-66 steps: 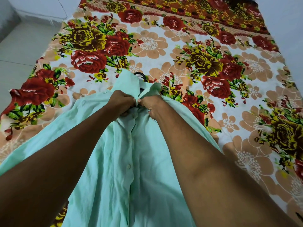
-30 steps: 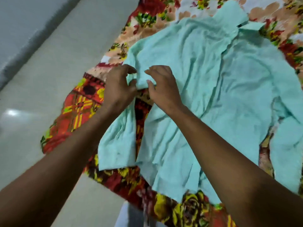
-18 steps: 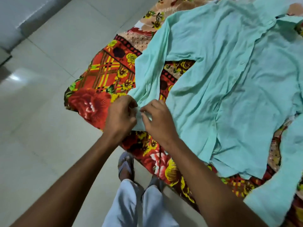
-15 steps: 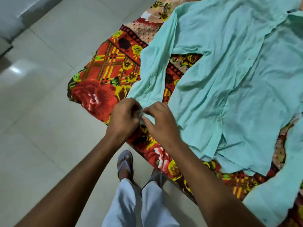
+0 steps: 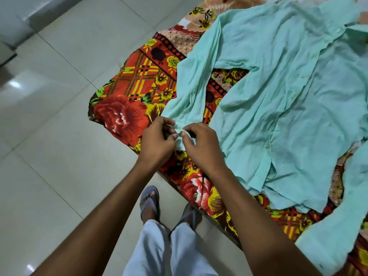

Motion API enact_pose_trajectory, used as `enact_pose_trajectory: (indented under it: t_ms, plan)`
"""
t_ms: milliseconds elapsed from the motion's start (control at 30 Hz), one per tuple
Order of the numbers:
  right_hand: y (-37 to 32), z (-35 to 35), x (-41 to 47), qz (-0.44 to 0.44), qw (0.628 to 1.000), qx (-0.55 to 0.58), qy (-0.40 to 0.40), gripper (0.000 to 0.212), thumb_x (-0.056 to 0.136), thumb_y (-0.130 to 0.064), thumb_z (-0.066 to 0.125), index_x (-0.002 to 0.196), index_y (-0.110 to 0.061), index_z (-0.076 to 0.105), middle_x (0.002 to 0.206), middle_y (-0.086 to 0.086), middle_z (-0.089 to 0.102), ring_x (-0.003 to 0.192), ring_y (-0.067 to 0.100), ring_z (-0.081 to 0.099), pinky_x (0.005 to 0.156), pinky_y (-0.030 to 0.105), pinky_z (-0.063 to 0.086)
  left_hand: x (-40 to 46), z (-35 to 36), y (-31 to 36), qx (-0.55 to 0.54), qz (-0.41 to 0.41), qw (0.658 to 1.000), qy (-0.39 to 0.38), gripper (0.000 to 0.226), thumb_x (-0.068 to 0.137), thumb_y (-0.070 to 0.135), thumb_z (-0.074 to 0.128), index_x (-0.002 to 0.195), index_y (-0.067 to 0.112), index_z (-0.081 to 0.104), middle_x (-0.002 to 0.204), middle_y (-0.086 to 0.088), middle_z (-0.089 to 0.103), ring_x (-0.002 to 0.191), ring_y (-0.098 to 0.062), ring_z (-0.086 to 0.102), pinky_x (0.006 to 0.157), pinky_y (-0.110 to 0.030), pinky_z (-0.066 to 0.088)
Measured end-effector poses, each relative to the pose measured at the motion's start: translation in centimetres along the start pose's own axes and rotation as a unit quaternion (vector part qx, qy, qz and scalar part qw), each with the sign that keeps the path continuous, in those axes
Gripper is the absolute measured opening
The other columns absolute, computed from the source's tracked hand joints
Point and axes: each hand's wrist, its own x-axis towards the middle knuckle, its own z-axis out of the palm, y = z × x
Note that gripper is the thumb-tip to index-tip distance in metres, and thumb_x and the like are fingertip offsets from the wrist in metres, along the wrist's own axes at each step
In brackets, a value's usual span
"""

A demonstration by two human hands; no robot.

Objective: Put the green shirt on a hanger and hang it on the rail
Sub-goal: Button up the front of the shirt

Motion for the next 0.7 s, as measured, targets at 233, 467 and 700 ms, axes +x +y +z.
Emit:
enact_pose_trajectory:
  t_ms: [233, 467, 700]
  plan:
    - [0.3, 0.9, -0.1, 0.035, 0.999, 0.012, -0.009, 0.009, 0.093, -0.011, 0.064, 0.101, -0.009, 0.069, 0.098, 0.006, 0.064, 0.095, 0.024, 0.059, 0.084, 0.044, 0.051, -0.8, 1.0, 0.3, 0.146, 0.029, 0.986, 0.069, 0.008, 0.081, 0.015, 0.073, 0.087, 0.009, 0.074, 0.085, -0.003, 0.073, 0.079, -0.022, 0.066, 0.070, -0.035, 0.053]
    - [-0.3, 0.7, 0.0, 0.081, 0.994, 0.070, 0.012, 0.014, 0.094, -0.023, 0.066, 0.100, -0.014, 0.074, 0.097, 0.001, 0.068, 0.090, 0.014, 0.059, 0.076, 0.028, 0.048, -0.7, 1.2, 0.5, 0.074, -0.017, 0.995, 0.066, 0.007, 0.085, 0.014, 0.070, 0.079, 0.012, 0.072, 0.074, 0.003, 0.069, 0.070, -0.015, 0.062, 0.061, -0.027, 0.041]
    - [-0.7, -0.6, -0.5, 0.084, 0.988, 0.125, -0.018, 0.023, 0.097, -0.031, 0.065, 0.086, -0.014, 0.077, 0.083, -0.004, 0.071, 0.079, 0.008, 0.064, 0.070, 0.028, 0.052, -1.1, 1.4, 0.5, 0.003, -0.031, 0.995, 0.090, 0.007, 0.086, 0.013, 0.071, 0.081, 0.011, 0.075, 0.071, 0.003, 0.071, 0.063, -0.006, 0.065, 0.056, -0.018, 0.045]
